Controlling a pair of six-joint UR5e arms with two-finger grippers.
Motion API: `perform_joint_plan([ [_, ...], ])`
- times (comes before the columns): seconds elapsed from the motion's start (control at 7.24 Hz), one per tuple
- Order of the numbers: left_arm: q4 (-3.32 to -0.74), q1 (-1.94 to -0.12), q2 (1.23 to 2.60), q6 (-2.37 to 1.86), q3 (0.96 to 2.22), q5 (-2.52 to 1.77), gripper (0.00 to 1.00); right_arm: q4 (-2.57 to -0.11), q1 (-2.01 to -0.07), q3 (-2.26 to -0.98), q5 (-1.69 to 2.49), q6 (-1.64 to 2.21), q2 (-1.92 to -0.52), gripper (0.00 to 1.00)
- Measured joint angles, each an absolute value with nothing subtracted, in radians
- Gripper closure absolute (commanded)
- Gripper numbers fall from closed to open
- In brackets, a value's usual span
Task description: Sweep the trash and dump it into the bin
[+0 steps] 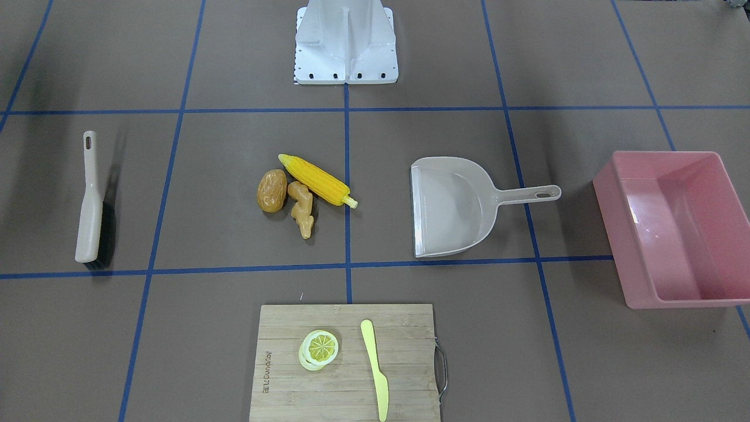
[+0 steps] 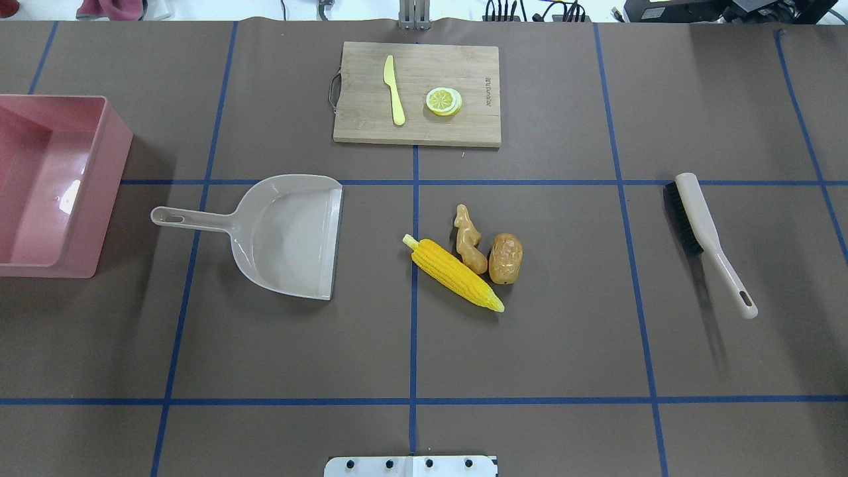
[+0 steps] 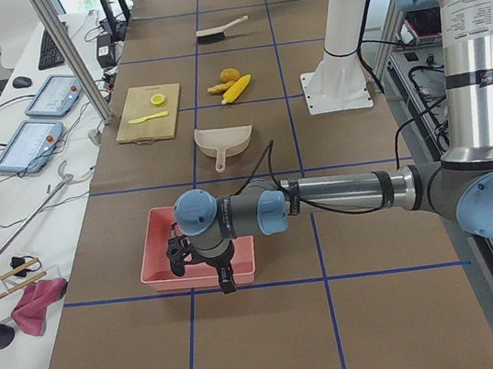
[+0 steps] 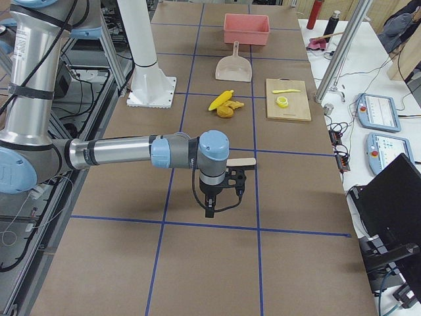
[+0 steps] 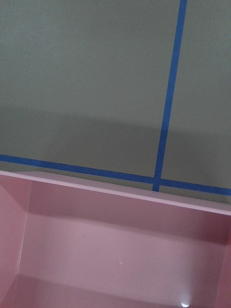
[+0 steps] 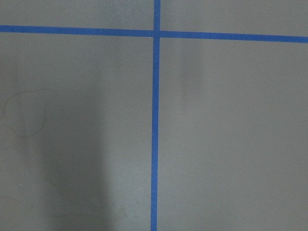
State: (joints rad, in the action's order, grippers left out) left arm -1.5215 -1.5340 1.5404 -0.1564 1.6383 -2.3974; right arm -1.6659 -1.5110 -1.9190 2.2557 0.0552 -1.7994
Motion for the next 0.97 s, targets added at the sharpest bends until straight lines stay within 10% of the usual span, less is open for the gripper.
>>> perform_joint_plan([
  [0.97, -1.523, -1.534, 1.546, -0.157, 1.649, -2.403, 0.02, -1.665, -1.505, -1.93, 2.249, 0.056, -1.793, 0.0],
])
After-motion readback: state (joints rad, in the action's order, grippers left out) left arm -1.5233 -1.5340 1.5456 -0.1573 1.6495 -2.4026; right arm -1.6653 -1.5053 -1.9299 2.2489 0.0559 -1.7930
